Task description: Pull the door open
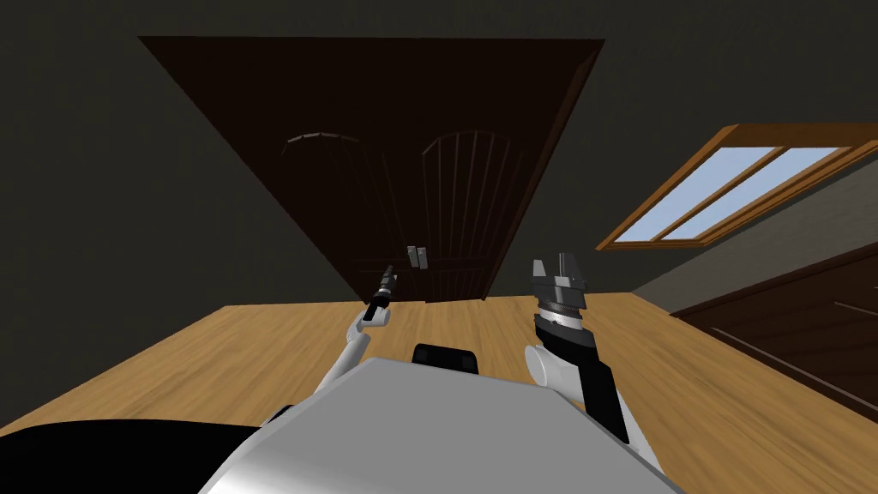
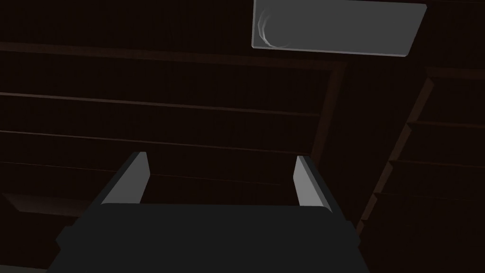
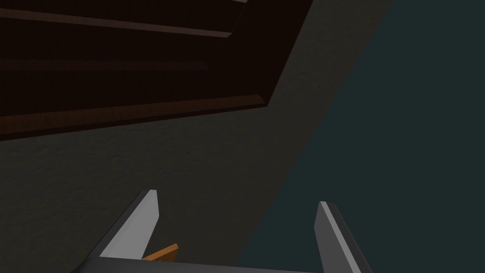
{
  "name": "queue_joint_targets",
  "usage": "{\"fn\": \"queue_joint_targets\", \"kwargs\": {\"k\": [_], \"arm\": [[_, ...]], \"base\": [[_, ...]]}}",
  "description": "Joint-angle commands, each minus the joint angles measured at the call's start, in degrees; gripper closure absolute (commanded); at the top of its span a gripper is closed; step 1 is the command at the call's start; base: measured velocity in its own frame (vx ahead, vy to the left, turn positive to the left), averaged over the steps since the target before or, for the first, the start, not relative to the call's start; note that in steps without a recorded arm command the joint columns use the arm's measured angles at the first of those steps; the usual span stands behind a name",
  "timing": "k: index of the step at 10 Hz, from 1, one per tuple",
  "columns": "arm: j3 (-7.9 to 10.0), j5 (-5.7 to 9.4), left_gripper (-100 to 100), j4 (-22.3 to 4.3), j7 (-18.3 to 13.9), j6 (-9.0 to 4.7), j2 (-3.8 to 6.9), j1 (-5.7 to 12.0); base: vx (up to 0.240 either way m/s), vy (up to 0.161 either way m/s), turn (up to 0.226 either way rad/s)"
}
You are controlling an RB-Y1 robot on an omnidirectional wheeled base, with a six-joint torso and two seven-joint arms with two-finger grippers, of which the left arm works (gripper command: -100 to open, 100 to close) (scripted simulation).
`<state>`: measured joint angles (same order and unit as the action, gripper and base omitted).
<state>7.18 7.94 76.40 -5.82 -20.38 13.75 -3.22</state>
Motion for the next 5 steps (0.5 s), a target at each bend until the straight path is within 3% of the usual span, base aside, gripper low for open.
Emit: {"fn": "queue_joint_targets", "kwargs": {"k": [1, 5], "arm": [[0.06, 0.0, -100, -2.1, -0.3, -0.03, 0.23, 0.85], [0.28, 0.09, -100, -7.1, -1.1, 0.99, 1.06, 3.14]], "base": [[0.115, -0.012, -0.054], [0.138, -0.022, -0.073]]}}
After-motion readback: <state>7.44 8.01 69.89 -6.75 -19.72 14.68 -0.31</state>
